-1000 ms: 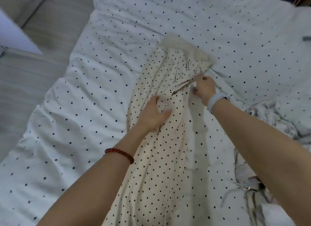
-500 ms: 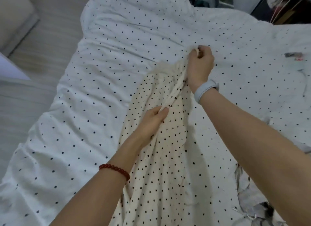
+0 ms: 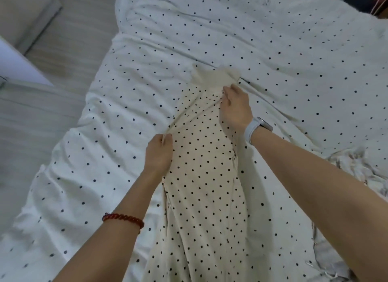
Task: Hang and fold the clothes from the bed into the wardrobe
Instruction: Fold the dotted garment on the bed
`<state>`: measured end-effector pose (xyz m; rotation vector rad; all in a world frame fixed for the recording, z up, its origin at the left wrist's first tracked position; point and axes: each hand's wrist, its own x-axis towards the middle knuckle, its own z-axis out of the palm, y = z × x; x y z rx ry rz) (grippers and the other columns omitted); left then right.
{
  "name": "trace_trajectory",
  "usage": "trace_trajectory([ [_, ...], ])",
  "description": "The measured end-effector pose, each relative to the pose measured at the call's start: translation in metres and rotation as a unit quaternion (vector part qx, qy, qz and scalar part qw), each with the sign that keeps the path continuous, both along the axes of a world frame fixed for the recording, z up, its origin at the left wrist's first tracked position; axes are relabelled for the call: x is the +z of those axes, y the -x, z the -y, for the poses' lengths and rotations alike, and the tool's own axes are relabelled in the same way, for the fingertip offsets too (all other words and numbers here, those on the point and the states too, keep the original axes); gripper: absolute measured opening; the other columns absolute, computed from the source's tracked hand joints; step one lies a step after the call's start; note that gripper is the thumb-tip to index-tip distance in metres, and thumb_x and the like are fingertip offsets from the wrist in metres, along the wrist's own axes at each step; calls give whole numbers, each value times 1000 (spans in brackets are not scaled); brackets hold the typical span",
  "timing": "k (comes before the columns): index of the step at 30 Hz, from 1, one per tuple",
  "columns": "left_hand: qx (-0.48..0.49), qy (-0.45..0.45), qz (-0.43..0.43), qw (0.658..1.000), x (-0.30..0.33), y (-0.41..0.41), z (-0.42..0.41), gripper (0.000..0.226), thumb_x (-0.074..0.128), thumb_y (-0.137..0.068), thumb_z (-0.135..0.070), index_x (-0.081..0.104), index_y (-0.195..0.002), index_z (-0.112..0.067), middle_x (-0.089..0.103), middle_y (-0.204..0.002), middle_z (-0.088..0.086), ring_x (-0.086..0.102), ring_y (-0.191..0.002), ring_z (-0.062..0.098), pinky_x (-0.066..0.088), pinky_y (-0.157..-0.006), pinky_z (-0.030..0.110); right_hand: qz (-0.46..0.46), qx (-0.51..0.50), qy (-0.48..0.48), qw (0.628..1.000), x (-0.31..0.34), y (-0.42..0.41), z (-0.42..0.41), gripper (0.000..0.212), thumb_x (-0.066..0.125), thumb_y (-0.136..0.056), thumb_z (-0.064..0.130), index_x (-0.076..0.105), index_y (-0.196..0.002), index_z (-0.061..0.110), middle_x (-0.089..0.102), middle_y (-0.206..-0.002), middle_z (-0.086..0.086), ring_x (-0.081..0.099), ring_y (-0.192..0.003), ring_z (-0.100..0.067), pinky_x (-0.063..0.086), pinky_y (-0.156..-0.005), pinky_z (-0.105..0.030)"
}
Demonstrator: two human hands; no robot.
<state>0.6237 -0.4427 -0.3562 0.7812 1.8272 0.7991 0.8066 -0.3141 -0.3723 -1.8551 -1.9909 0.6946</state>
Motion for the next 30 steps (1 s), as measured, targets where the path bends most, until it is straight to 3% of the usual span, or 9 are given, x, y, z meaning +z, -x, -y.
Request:
trace_trajectory([
  [2,4,27,25,999,0,6,6,26,45,-96,-32,56,-89,-10,52,-79,-4,48,-70,10,39,-62,21,14,-52,0,999,3,-2,-1,23,27,-89,34,50,-91,32,50,-96,-4,46,-108,-27,37,-88,-37],
  [4,-28,57,73,995,-1,11,17,32,52,-92,-37,60,-96,-6,60,-85,-2,55,-73,10,43,-64,20,-38,-143,50,988,7,-4,0,22,37,-93,40,53,-100,25,51,-94,0,48,-98,-20,39,-91,-34],
  [7,-106,92,145,979,2,16,36,19,61,-88,-34,64,-95,-17,69,-90,-7,65,-77,5,48,-61,15,-74,-184,164,966,17,-12,5,33,54,-86,45,49,-93,13,50,-82,4,51,-73,-14,43,-71,-31],
  [11,-204,156,164,953,1,22,75,15,62,-88,-26,64,-99,-16,70,-93,-1,67,-80,10,55,-68,21,-47,-143,202,968,16,-15,60,39,57,-84,41,49,-105,9,56,-91,-2,55,-82,-20,48,-76,-36],
  [14,-144,136,157,968,-6,23,99,16,55,-93,-27,60,-104,-16,69,-103,2,67,-88,12,55,-70,24,-38,-147,156,976,12,-22,114,28,54,-89,34,49,-106,12,56,-88,2,56,-85,-21,47,-80,-37],
  [19,-33,137,127,982,-5,22,128,40,57,-90,-39,52,-120,-13,62,-113,6,63,-95,18,54,-68,26,-202,-223,112,947,23,-19,206,15,50,-94,31,54,-102,18,56,-82,13,54,-75,-2,45,-70,-20],
  [22,-125,177,157,963,5,13,153,30,63,-88,-29,57,-114,-16,67,-105,-1,63,-82,7,48,-54,11,-248,-229,170,926,29,-8,268,9,49,-95,31,48,-88,25,51,-76,13,48,-67,0,39,-68,-22],
  [27,-199,226,128,945,5,17,198,16,65,-86,-18,63,-101,-13,68,-93,-2,65,-80,11,50,-63,19,-259,-261,239,899,10,-4,355,15,56,-92,28,49,-82,18,55,-81,7,53,-76,-11,39,-61,-13],
  [30,-146,169,67,972,5,27,221,10,60,-89,-18,64,-81,-13,67,-81,1,62,-70,12,48,-59,21,-265,-263,269,888,3,-11,381,29,58,-91,30,56,-86,1,55,-79,-4,51,-71,-16,39,-56,-13],
])
